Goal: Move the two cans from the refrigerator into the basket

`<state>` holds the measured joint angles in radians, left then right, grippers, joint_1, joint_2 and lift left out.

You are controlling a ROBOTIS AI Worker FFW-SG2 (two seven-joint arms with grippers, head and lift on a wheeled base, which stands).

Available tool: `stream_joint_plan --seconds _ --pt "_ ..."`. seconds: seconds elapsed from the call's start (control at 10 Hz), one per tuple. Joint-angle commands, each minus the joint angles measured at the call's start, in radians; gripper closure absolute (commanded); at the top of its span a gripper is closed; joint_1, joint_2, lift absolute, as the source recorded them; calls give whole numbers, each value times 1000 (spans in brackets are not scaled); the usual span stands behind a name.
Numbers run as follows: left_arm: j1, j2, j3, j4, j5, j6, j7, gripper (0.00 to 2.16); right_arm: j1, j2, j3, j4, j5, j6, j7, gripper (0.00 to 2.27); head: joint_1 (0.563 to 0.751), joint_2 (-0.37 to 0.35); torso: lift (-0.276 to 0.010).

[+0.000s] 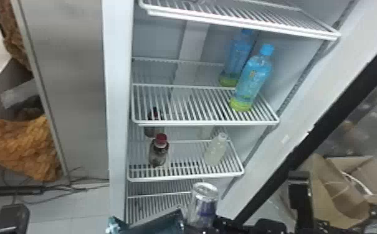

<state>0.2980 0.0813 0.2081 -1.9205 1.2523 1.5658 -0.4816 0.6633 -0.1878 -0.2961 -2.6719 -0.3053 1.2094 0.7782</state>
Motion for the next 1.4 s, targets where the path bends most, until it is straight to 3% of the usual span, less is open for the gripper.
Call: stream_joint_plan --seconds 0.0,0.6,0.8,1.0,1.1,1.3 --pt "-4 0 -1 0 -2 5 0 1197 -13 -5 -1 -5 30 69 19 1208 695 -308 -35" --pt "-1 -3 3 0 2 5 0 1197 -79 -25 69 71 44 177 111 1157 695 -299 -35" --pt "-1 -3 3 0 2 5 0 1197 -119 -35 107 128 52 216 173 898 695 -276 -35" --pt "-1 -5 3 0 2 5 0 1197 -146 -38 119 150 60 192 199 275 695 -254 -35" --pt "-1 -5 3 0 2 5 0 1197 -146 -36 111 152 58 182 199 88 695 -243 -35" --pt "1 -5 7 0 2 5 0 1197 -146 -36 91 162 30 165 199 114 695 -246 -35"
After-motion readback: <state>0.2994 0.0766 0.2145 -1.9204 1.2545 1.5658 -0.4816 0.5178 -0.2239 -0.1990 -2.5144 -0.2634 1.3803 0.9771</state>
